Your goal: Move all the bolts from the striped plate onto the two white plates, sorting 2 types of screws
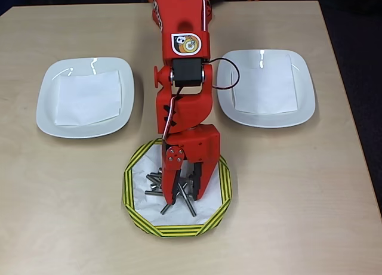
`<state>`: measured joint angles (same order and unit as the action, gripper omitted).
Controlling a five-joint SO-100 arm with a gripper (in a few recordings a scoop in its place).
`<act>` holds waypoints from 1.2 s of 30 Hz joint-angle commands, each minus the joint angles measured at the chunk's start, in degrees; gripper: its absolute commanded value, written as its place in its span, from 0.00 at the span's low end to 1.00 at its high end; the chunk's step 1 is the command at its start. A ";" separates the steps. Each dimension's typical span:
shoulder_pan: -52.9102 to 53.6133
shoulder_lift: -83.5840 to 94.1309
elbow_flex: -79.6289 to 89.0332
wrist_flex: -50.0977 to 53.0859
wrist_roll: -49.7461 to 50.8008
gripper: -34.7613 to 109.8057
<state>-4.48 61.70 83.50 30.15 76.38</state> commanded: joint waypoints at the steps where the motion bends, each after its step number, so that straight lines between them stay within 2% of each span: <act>1: 0.09 2.64 1.41 -0.09 1.41 0.35; 7: 0.53 2.90 2.46 0.09 2.37 0.32; 12: 1.14 2.72 2.90 0.62 3.08 0.24; 15: 1.58 2.72 2.55 2.20 1.76 0.24; 18: 1.93 2.72 -0.62 7.03 -0.18 0.24; 26: 3.25 2.20 -17.40 29.00 -7.47 0.24; 31: 4.04 4.75 -19.95 34.80 -10.99 0.24; 36: 6.15 13.27 -14.50 38.94 -11.78 0.24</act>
<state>-0.18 67.24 67.06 66.71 64.60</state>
